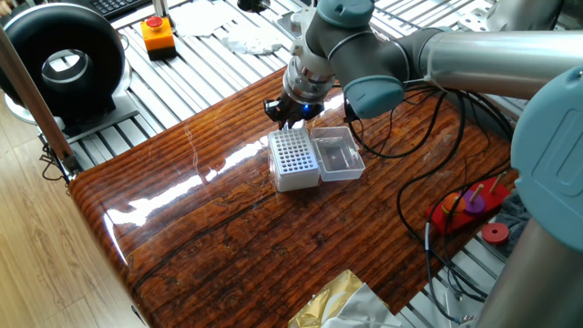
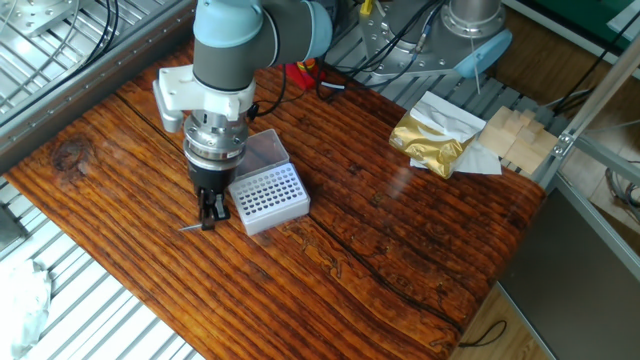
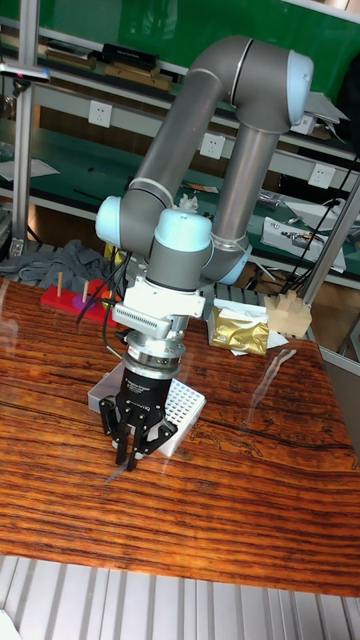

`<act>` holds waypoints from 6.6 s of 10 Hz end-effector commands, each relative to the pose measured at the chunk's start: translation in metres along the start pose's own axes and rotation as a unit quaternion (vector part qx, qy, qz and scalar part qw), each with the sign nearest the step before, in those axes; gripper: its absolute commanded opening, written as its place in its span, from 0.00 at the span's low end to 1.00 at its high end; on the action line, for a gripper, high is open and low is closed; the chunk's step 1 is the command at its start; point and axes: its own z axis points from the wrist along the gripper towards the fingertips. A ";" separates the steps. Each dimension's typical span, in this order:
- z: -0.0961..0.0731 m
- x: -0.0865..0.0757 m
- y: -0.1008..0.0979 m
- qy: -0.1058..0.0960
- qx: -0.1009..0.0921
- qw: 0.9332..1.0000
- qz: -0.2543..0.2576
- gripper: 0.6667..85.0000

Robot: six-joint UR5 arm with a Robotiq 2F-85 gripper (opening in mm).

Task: Insert a medium pipette tip into the holder for medium pipette tips

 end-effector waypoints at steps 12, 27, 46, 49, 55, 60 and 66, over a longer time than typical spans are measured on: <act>-0.001 0.002 -0.004 0.009 0.007 1.000 0.015 0.10; -0.011 -0.005 -0.007 0.029 0.022 0.999 0.005 0.03; -0.086 -0.006 0.039 0.174 0.035 0.984 -0.018 0.00; -0.093 0.004 0.043 0.199 0.030 0.979 -0.018 0.00; -0.103 0.012 0.042 0.230 0.018 0.972 -0.050 0.00; -0.120 0.043 0.045 0.298 0.013 0.952 -0.069 0.00; -0.132 0.058 0.039 0.334 0.007 0.936 -0.111 0.00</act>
